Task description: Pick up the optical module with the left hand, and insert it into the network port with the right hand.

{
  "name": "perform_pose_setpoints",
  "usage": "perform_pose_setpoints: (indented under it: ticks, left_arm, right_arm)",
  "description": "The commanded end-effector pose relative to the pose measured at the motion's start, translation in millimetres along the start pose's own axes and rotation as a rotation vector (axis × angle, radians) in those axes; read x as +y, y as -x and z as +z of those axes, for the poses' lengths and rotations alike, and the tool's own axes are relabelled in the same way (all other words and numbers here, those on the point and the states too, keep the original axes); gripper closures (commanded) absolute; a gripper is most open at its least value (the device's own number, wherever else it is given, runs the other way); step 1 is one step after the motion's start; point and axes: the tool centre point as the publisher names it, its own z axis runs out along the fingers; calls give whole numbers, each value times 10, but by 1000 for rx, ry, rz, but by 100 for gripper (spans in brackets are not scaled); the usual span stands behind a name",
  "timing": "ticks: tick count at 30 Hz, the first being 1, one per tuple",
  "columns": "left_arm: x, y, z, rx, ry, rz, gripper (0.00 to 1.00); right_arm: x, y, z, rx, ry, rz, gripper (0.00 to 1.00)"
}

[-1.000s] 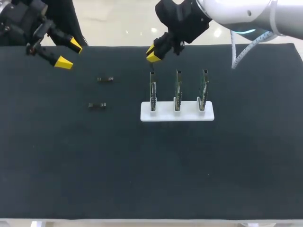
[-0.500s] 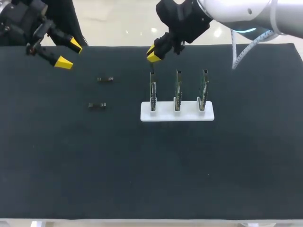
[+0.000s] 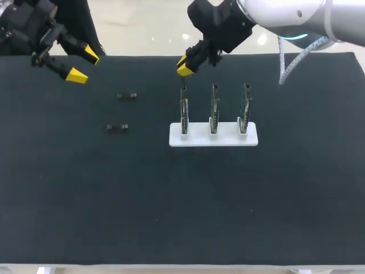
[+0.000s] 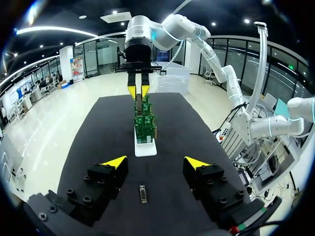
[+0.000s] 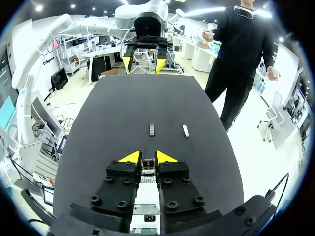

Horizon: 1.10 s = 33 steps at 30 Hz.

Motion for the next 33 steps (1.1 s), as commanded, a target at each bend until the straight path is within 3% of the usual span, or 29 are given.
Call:
perform_pose_setpoints:
  ticks: [1, 33]
  left_arm:
    - [13, 3, -2, 3, -3, -1, 0]
    - [13, 3, -2, 3, -3, -1, 0]
  right_arm:
    - [-11, -2, 13, 3, -2, 1, 100]
    - [-40, -99, 79, 11, -6, -12, 100]
